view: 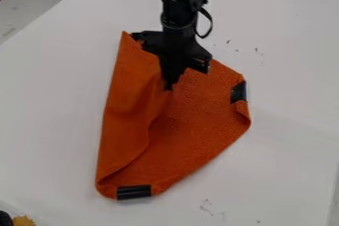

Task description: Unfold the cloth from top right to bottom left

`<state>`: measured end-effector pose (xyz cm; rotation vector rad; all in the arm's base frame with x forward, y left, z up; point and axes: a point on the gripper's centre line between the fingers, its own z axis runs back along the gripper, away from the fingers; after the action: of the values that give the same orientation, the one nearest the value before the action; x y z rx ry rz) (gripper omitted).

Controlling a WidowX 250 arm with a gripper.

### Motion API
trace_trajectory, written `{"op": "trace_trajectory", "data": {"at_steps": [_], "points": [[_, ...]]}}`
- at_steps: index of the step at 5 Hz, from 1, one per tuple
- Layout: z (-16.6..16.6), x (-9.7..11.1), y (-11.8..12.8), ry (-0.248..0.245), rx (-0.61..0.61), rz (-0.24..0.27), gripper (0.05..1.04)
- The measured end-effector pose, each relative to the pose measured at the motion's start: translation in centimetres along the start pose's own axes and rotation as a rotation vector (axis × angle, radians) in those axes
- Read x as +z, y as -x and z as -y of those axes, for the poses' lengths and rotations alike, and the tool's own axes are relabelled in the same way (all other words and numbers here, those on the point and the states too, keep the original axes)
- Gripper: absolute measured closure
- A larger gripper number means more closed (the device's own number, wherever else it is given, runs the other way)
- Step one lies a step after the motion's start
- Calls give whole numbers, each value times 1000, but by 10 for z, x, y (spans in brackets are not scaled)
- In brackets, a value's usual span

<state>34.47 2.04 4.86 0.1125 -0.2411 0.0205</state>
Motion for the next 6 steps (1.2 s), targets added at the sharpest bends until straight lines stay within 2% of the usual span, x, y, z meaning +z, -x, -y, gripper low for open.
{"op": "trace_trajectory", "data": {"at_steps": [2, 3, 4, 6], "points": [[-75, 3, 53, -79, 186, 13, 1026], [-108, -4, 71, -98, 233, 28, 1027], [-129, -6, 76, -105, 252, 46, 1027], [-145, -25, 95, -84, 291, 35, 1006]]}}
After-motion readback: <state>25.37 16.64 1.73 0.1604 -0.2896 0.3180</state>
